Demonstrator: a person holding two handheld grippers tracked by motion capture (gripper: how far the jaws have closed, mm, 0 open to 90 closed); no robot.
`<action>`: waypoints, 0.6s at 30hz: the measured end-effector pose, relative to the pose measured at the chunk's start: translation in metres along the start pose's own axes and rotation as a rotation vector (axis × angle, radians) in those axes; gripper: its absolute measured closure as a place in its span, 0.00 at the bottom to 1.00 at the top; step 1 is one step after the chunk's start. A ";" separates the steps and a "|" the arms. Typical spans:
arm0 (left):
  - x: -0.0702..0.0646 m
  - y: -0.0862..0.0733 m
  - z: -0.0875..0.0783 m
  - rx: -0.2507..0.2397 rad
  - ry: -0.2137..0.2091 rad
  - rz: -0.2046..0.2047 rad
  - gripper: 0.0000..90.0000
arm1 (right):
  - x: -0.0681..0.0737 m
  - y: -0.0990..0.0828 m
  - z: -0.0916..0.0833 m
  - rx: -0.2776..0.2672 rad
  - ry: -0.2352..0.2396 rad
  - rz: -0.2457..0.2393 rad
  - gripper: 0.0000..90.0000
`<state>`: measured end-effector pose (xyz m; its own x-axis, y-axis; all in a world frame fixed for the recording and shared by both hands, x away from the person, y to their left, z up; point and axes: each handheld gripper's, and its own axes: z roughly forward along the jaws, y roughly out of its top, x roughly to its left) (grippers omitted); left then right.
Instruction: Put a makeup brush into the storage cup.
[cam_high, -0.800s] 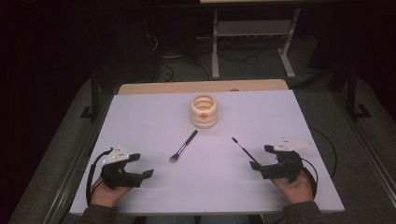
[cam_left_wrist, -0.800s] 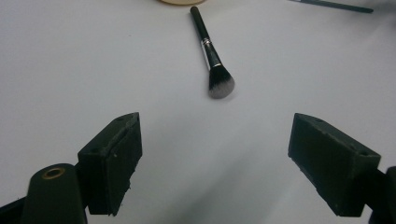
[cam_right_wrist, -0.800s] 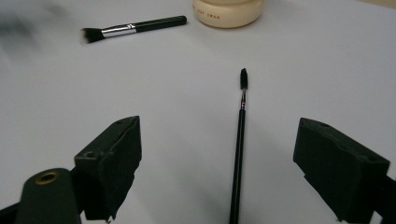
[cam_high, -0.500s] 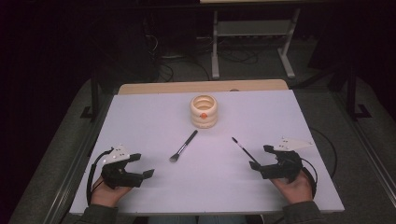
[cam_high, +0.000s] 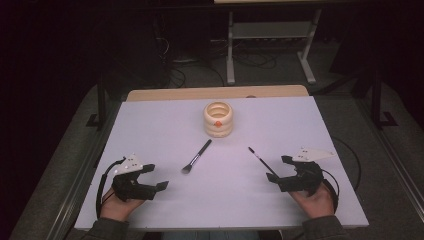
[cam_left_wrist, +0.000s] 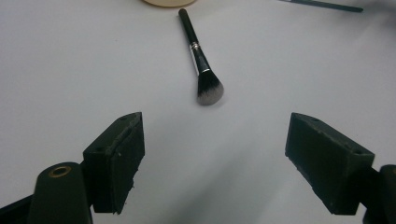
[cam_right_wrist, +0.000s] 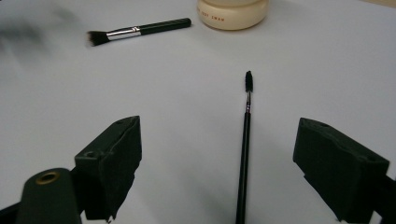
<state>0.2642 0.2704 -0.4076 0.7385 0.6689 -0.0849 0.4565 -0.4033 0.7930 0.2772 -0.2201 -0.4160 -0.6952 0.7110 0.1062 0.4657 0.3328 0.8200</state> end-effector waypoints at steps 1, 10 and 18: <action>0.000 0.000 0.000 -0.002 0.000 0.002 0.22 | 0.000 0.000 0.000 0.000 0.000 0.000 0.16; -0.004 0.004 0.003 0.009 -0.016 0.015 0.22 | 0.001 0.002 -0.001 0.001 -0.004 0.004 0.16; -0.008 0.016 0.010 0.020 -0.039 0.025 0.24 | 0.000 0.003 -0.001 0.000 -0.007 0.002 0.16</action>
<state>0.2704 0.2524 -0.3999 0.7683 0.6339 -0.0889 0.4472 -0.4322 0.7830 0.2778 -0.2194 -0.4129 -0.6907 0.7156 0.1040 0.4670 0.3315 0.8198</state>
